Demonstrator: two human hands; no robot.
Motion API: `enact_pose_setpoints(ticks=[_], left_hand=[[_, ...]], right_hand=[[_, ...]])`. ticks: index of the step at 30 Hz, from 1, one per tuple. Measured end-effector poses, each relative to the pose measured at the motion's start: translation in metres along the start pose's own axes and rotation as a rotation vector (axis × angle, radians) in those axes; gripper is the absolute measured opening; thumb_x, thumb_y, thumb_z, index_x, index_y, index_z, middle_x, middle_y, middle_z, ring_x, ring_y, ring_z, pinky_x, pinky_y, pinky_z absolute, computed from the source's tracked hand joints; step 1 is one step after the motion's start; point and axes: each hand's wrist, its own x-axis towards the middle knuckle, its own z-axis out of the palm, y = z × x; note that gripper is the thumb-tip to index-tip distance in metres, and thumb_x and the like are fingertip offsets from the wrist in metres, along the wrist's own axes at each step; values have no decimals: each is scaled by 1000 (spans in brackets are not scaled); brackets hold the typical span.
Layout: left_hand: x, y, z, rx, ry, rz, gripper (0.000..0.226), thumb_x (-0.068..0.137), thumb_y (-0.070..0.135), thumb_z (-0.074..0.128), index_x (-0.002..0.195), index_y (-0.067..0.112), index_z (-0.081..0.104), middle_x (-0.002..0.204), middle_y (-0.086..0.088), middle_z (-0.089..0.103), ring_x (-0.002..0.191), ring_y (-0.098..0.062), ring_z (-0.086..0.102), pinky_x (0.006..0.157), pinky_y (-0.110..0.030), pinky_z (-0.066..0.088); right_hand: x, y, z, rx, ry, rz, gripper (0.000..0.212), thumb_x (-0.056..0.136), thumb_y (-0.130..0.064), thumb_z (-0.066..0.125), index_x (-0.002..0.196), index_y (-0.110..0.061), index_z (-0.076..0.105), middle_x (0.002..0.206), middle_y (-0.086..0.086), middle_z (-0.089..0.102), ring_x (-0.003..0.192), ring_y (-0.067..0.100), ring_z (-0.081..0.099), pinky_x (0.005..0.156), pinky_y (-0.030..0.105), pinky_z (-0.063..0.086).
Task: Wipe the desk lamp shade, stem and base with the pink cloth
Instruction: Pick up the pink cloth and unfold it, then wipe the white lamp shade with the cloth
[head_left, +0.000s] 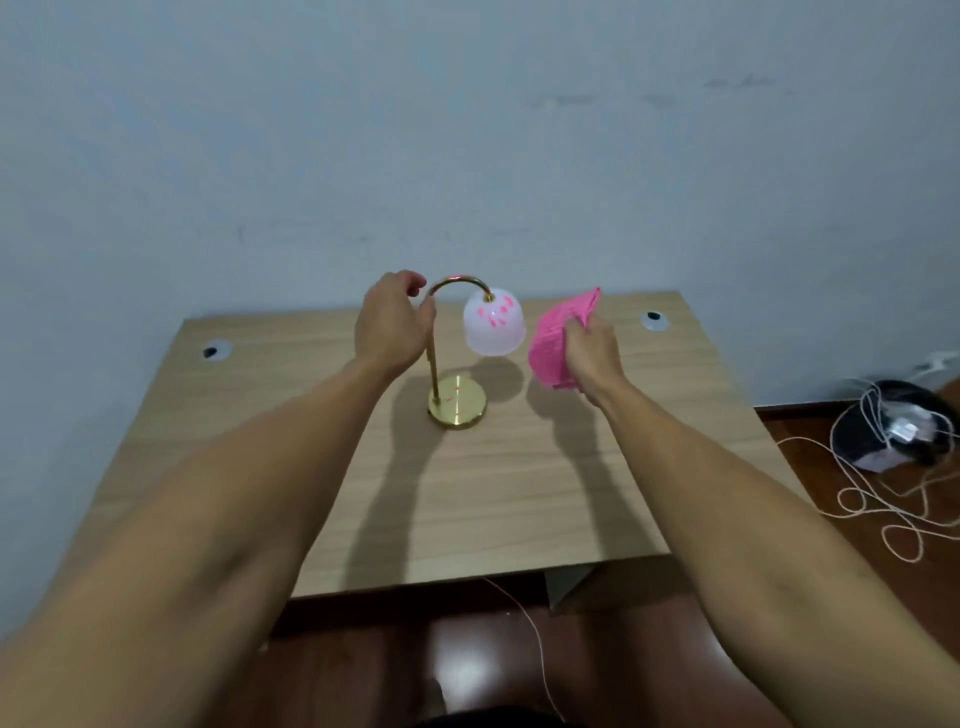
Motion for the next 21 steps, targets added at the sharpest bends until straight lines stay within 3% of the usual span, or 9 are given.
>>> enact_pose_setpoints(ticks=[3,4,8,11,12,14,16,18,21], left_hand=[[19,-14,-4,114,-108,101,43,94,41,61,131,20,64,127,-1,69,120,-27,60,102,-45,46],[24,-16,-3,135,-146,115,44,93,44,60,131,22,64,129,0,69,123,-27,59,105,-46,43],[42,-13,3,172,-253,115,31,96,45,57,119,28,70,119,4,74,121,-24,61,100,-41,31],[48,-16,8,166,-235,127,23,99,34,54,106,25,73,104,1,76,109,-27,64,89,-38,29],[49,-19,9,168,-228,154,23,99,33,52,103,24,73,99,0,76,105,-28,65,87,-38,30],[50,-26,12,165,-216,212,24,100,32,51,101,23,73,97,0,76,102,-28,65,92,-40,35],[51,-31,12,165,-211,257,25,101,33,51,103,23,73,100,1,76,102,-28,65,97,-43,38],[53,-33,13,153,-209,285,25,101,33,51,103,23,73,100,1,75,99,-27,65,94,-42,36],[54,-35,13,136,-211,306,24,101,33,51,101,23,73,95,2,74,95,-27,65,92,-43,37]], right_hand=[[-17,-18,30,126,80,-81,34,108,-33,46,95,-10,67,82,2,67,74,21,68,72,30,59],[-22,-26,39,152,108,-119,34,109,-32,46,100,-9,69,83,1,66,76,19,65,73,30,55],[-31,-40,78,82,41,-223,45,109,-38,40,140,-14,61,133,9,68,123,25,62,106,40,49],[-31,-26,107,-109,-23,-292,63,105,-48,27,162,-22,34,168,1,35,157,17,26,130,39,15],[-30,-17,114,-126,-6,-296,64,105,-51,25,164,-26,28,172,-3,26,160,15,17,131,45,15],[-21,1,124,-66,68,-273,60,105,-57,27,162,-36,26,169,-11,25,158,20,22,119,64,36],[-16,9,126,-15,106,-271,48,106,-56,31,153,-45,35,154,-23,35,150,28,38,105,70,47],[-12,-1,126,65,149,-214,38,104,-53,36,137,-42,52,127,-33,53,133,28,55,98,63,54],[-2,-26,117,235,208,43,41,93,-49,39,104,-23,69,97,-1,67,94,34,69,69,44,59]])
